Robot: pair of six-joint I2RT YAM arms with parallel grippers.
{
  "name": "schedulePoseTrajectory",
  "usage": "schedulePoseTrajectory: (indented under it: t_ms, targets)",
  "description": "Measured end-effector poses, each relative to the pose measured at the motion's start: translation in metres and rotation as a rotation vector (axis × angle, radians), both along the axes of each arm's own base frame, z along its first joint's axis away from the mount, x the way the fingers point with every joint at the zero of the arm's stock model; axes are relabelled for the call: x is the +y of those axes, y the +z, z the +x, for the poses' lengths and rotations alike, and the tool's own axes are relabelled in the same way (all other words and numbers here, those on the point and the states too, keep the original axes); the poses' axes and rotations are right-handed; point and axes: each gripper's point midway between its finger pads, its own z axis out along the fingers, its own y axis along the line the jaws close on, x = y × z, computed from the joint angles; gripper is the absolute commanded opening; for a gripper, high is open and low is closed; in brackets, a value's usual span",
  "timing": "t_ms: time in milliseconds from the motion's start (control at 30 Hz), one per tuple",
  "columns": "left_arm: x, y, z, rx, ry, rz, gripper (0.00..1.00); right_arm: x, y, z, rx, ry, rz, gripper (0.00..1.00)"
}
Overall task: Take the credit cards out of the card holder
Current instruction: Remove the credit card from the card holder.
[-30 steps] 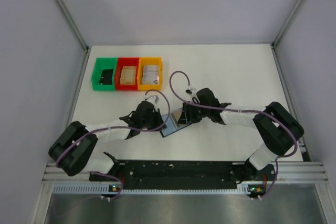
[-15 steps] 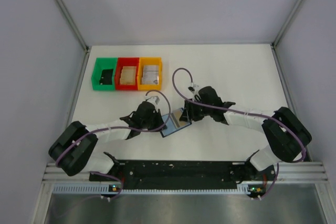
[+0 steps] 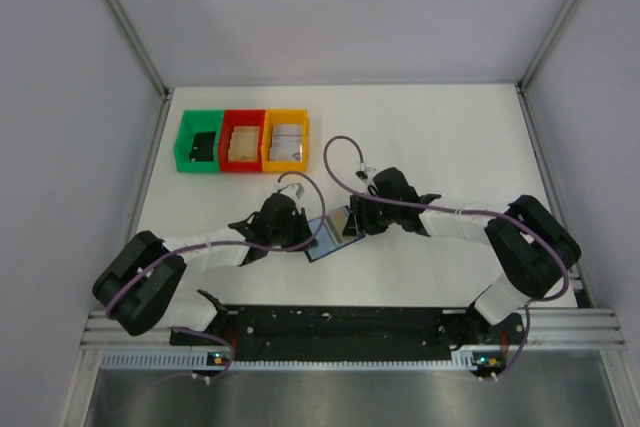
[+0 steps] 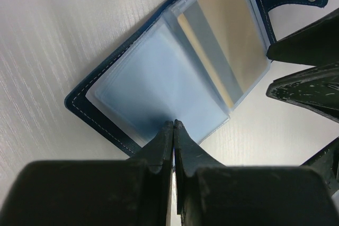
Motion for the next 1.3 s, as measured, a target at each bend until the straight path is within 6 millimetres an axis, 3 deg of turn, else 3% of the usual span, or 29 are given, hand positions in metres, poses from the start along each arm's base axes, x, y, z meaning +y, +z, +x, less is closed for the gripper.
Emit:
schedulePoseTrajectory:
  t_ms: [100, 1033, 1300]
  targets:
    - [0.000, 0.000, 0.000, 0.001, 0.000, 0.000, 0.04, 0.000, -0.007, -0.002, 0.018, 0.002, -0.014, 0.46]
    - [-0.004, -0.001, -0.003, 0.005, -0.023, 0.018, 0.04, 0.013, -0.003, -0.003, 0.058, 0.029, 0.031, 0.44]
    - [0.021, 0.002, 0.002, -0.035, 0.057, 0.117, 0.04, 0.004, -0.008, 0.000, 0.055, -0.011, -0.024, 0.45]
